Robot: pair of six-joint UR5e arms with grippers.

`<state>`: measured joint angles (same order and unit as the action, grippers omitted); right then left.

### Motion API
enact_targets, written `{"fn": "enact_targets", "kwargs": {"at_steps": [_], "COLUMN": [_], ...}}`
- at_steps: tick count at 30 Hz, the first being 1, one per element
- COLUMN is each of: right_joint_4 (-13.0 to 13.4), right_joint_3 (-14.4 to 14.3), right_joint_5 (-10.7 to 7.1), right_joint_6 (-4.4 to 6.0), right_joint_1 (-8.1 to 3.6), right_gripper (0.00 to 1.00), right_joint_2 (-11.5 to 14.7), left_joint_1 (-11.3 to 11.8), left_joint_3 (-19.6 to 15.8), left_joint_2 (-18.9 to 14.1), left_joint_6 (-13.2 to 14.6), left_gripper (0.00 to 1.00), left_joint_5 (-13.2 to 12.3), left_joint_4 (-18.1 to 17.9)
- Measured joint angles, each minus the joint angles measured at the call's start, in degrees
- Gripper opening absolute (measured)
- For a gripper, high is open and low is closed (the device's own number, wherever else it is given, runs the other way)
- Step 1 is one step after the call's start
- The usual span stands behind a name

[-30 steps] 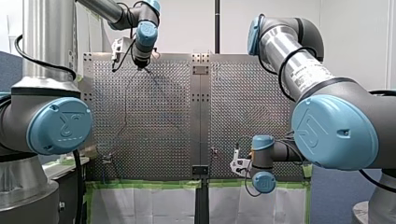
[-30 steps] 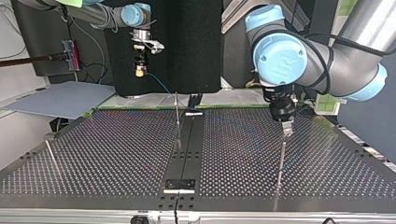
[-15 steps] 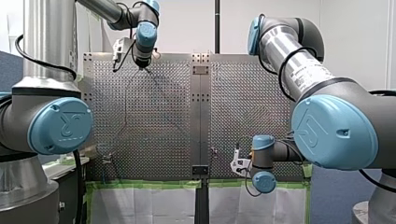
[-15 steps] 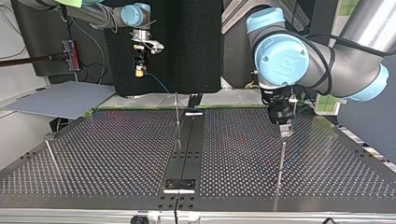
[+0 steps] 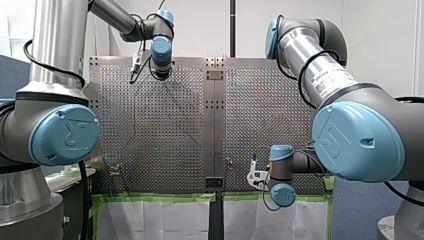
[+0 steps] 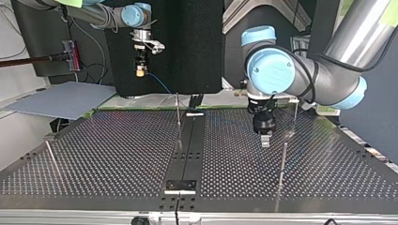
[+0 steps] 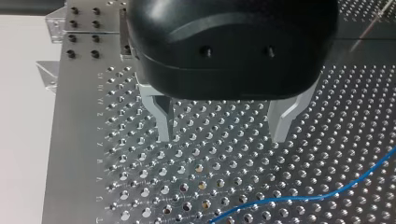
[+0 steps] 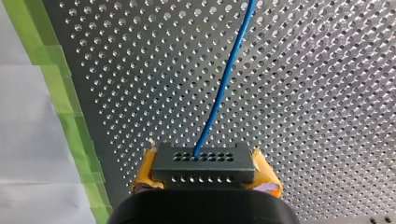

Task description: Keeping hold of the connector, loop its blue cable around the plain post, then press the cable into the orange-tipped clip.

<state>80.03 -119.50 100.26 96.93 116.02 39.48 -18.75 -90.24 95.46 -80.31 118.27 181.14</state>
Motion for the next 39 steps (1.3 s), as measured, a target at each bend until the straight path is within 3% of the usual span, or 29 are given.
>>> {"fn": "enact_targets", "kwargs": {"at_steps": [7, 19, 23, 28, 39], "right_joint_4": [-0.33, 0.40, 0.69, 0.78, 0.46], "right_joint_3": [0.00, 0.00, 0.00, 0.00, 0.00], "right_joint_5": [0.11, 0.12, 0.06, 0.04, 0.03], "right_joint_6": [-0.03, -0.06, -0.01, 0.02, -0.06], "right_joint_1": [-0.06, -0.07, -0.07, -0.06, 0.18], "right_gripper": [0.00, 0.00, 0.00, 0.00, 0.00], "right_joint_2": [-0.01, -0.04, -0.04, -0.04, -0.04], "left_joint_1": [0.01, -0.15, -0.63, -1.63, -2.22], "left_joint_3": [0.03, 4.00, 4.80, 4.97, 5.63], "left_joint_2": [2.41, 5.93, 6.49, 7.36, 11.18], "left_joint_6": [4.44, 10.84, 13.06, 15.58, 16.40], "left_gripper": [1.00, 1.00, 1.00, 1.00, 1.00], "left_joint_5": [-1.46, 3.98, 5.85, 5.82, 5.58], "left_joint_4": [-4.44, -10.42, -10.53, -10.30, -10.67]}}
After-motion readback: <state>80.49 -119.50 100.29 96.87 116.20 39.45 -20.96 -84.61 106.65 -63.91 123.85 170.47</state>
